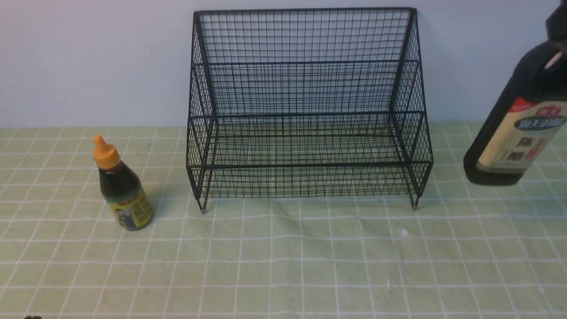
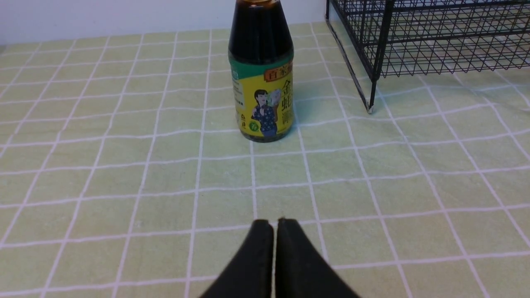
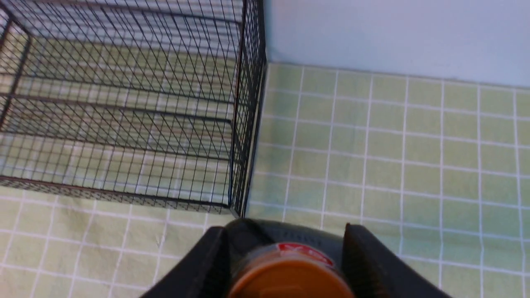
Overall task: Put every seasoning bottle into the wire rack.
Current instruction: Use the right arm to put the condiment bottle back on the shelf
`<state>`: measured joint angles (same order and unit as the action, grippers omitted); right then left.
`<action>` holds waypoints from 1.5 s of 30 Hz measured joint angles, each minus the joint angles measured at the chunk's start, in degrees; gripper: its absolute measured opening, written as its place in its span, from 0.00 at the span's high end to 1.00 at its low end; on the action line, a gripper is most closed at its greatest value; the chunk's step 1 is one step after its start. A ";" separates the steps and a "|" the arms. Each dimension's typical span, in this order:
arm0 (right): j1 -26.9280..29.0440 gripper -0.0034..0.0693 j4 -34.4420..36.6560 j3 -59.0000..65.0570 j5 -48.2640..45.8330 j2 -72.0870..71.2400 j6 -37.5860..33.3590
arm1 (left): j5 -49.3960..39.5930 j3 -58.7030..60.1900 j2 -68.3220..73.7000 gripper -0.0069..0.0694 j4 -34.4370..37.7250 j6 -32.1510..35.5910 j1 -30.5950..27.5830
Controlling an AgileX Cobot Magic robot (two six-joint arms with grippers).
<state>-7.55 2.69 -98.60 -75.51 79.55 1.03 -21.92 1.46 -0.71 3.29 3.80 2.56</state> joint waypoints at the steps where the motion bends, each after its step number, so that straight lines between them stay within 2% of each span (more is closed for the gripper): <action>1: 0.00 0.50 0.18 -0.68 -0.26 -0.29 -0.06 | 0.00 0.00 0.00 0.92 0.00 0.00 0.00; 12: -0.56 0.50 2.76 -7.72 -1.54 -1.37 -1.03 | 0.00 0.00 0.00 0.92 0.00 0.00 0.00; 19: -0.56 0.50 8.25 -8.59 0.89 -1.15 -3.51 | 0.00 0.00 0.00 0.92 0.00 0.00 0.00; 24: -0.56 0.50 16.41 -8.59 7.38 2.33 -7.35 | 0.00 0.00 0.00 0.92 0.00 0.00 0.00; 28: -0.67 0.50 19.81 -8.59 13.59 6.22 -9.58 | 0.00 0.00 0.00 0.92 0.00 0.00 0.00; 39: -1.43 0.51 21.31 -8.59 35.23 14.94 -11.08 | 0.00 0.00 0.00 0.92 0.00 0.00 0.00; 45: -2.53 0.51 22.57 -8.59 39.63 19.42 -11.08 | 0.00 0.00 0.00 0.92 0.00 0.00 0.00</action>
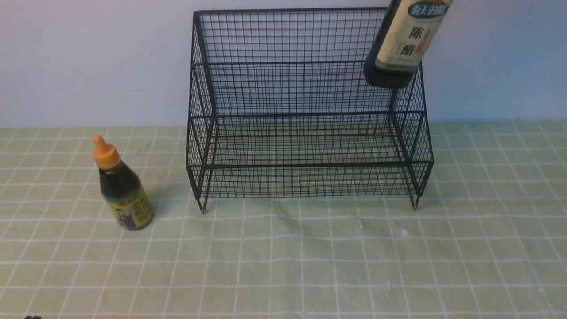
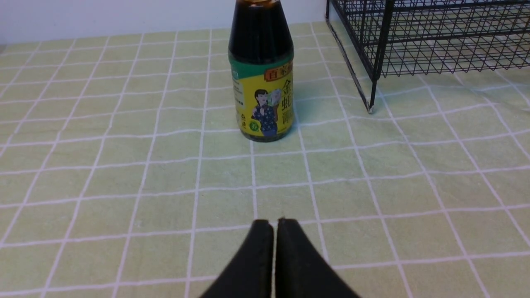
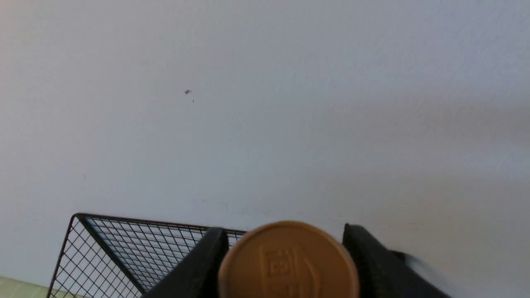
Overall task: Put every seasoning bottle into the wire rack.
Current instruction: Use the right arm to put the condiment bottle back on the shelf
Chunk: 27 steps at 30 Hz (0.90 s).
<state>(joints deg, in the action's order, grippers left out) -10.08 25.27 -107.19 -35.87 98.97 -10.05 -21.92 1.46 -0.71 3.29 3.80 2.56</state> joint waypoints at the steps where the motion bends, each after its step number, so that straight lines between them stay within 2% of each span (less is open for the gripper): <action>1: -0.23 0.51 0.00 0.00 0.37 1.06 0.00 | 0.00 0.00 0.00 0.92 0.00 0.00 0.00; 11: -0.40 0.51 -0.31 0.06 -0.56 5.53 -3.15 | 0.00 0.00 0.00 0.92 0.00 0.00 0.00; 17: -0.40 0.51 -1.38 0.06 -4.95 7.07 -6.79 | 0.00 0.00 0.00 0.92 0.00 0.00 0.00; 27: -0.40 0.51 -4.05 0.06 -10.57 10.61 -7.07 | 0.00 0.00 0.00 0.92 0.00 0.00 0.00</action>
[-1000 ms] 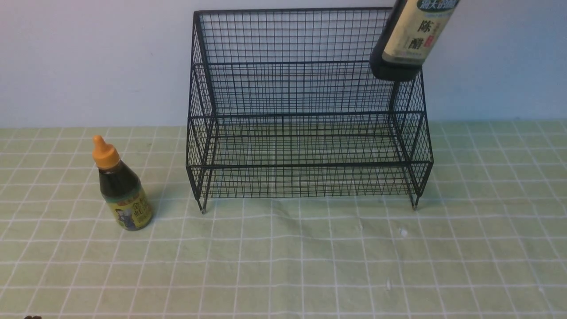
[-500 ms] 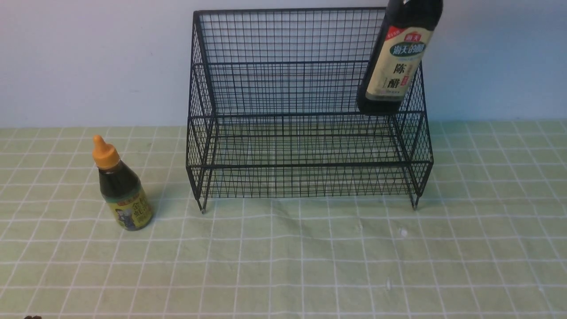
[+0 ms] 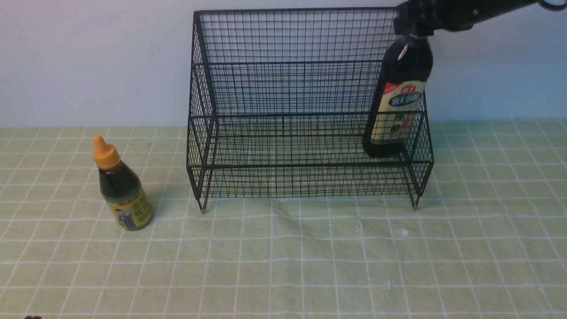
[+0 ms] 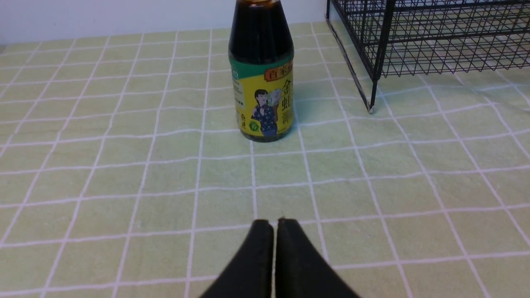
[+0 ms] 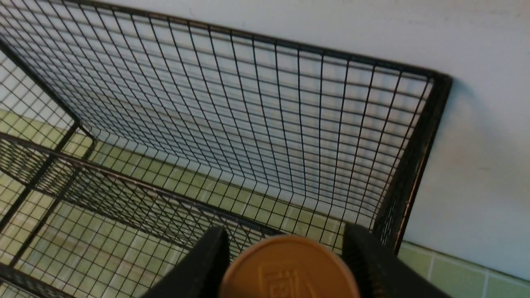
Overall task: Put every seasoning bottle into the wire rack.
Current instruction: Use the right arm to put the condiment bottle back on the shelf, then use the left arm to grab the condiment bottle closest to it
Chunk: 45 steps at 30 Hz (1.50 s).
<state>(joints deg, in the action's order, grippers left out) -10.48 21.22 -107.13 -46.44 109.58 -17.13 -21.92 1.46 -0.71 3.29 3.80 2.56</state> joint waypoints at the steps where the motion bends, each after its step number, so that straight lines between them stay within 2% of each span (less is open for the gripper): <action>1: 0.00 0.51 0.00 0.00 0.10 0.00 -0.04 | 0.00 0.00 0.00 0.92 0.00 0.00 0.00; 6: 0.00 0.48 0.09 0.00 0.20 0.00 -0.04 | 0.00 0.00 0.00 0.92 0.00 0.00 0.00; 12: 0.00 0.34 0.64 -0.20 2.15 -1.72 -0.04 | 0.00 0.00 0.00 0.92 0.00 0.00 0.00; 14: 0.00 0.32 0.50 -0.25 2.15 -2.84 -0.04 | 0.00 0.00 0.00 0.92 0.00 0.00 0.00; 18: 0.00 0.31 -0.49 -0.25 1.98 -6.54 0.83 | 0.00 0.00 0.00 0.92 0.00 0.00 0.00; 22: 0.00 0.31 -2.74 -0.25 -1.37 -14.85 4.72 | 0.00 0.00 0.00 0.92 0.00 0.00 0.00; 26: 0.00 0.41 -7.43 -0.44 -6.65 -25.31 8.67 | 0.00 0.00 0.00 0.92 0.00 0.00 0.00; 30: 0.00 0.58 -11.27 -0.62 -11.82 -33.63 12.26 | 0.00 0.00 0.00 0.92 0.00 0.00 0.00; 32: 0.00 0.70 -13.42 -0.62 -14.97 -38.34 14.08 | 0.00 0.00 0.00 0.92 0.00 0.00 0.00; 33: 0.00 0.81 -14.81 0.00 -16.98 -42.06 15.62 | 0.00 0.00 0.00 0.92 0.00 0.00 0.00; 35: 0.00 0.91 -16.74 2.99 -18.04 -49.01 17.80 | 0.00 0.00 0.00 0.92 0.00 0.00 0.00; 39: 0.00 0.97 -18.70 17.03 -15.57 -65.97 20.57 | 0.00 0.00 0.00 0.92 0.00 0.00 0.00; 43: 0.00 0.97 -18.81 39.42 -5.66 -87.42 23.01 | 0.00 0.00 0.00 0.92 0.00 0.00 0.00; 44: 0.00 0.97 -18.81 39.42 -4.97 -88.49 23.12 | 0.00 0.00 0.00 0.92 0.00 0.00 0.00; 45: 0.00 0.97 -18.81 46.18 -0.44 -93.75 23.54 | 0.00 0.00 0.00 0.92 0.00 0.00 0.00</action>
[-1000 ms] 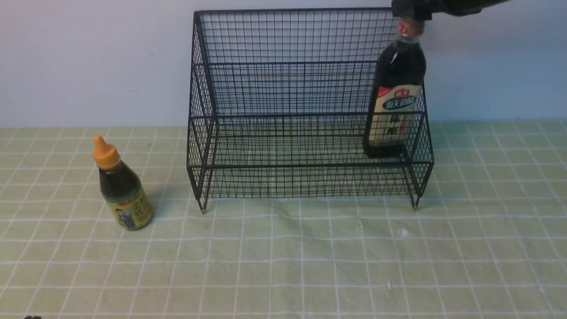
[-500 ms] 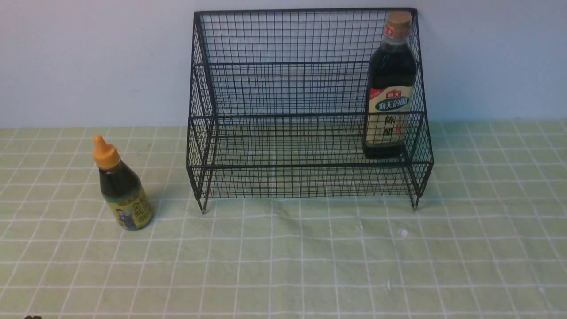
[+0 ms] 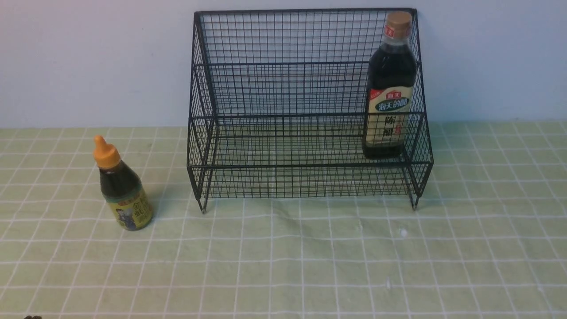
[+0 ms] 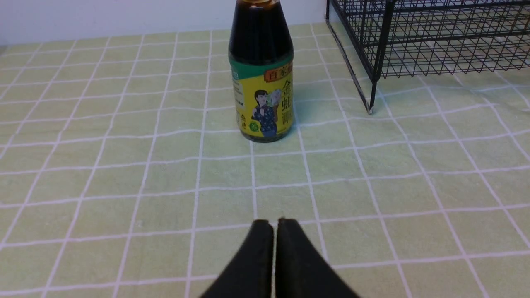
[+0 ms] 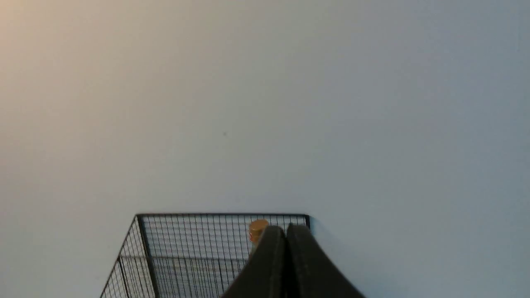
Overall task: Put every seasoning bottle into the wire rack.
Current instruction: Use the left arm to grab the condiment bottle closest to it
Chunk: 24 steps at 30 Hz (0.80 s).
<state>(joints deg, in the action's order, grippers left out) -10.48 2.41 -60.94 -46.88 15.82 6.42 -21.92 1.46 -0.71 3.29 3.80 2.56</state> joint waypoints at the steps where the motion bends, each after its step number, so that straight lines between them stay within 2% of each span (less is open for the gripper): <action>1: 0.00 0.97 0.00 1.12 0.80 -2.09 0.01 | 0.00 0.00 0.00 0.92 0.00 0.00 0.00; 2: 0.00 0.97 0.23 9.55 7.25 -10.01 0.46 | 0.00 0.00 0.00 0.92 0.00 0.00 0.00; 4: 0.00 0.97 1.44 20.18 15.70 -16.85 1.39 | 0.00 0.00 0.00 0.92 0.00 0.00 0.00; 7: 0.00 0.97 3.90 25.57 18.77 -16.59 2.43 | 0.00 0.00 0.00 0.92 0.06 0.00 0.00; 16: 0.00 0.97 7.95 28.40 21.31 -11.50 2.34 | 0.00 0.00 0.00 0.92 0.06 0.00 0.00; 21: 0.00 0.97 7.76 28.40 21.70 -11.50 2.13 | 0.00 0.00 0.00 0.92 0.06 0.00 0.00; 24: 0.00 0.97 4.69 28.46 24.59 -11.50 0.76 | 0.00 0.00 0.00 0.92 0.06 0.00 0.00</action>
<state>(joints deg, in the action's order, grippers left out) -10.48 7.09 -32.49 -22.29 4.32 7.17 -21.92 1.46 -0.71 3.35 3.80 2.56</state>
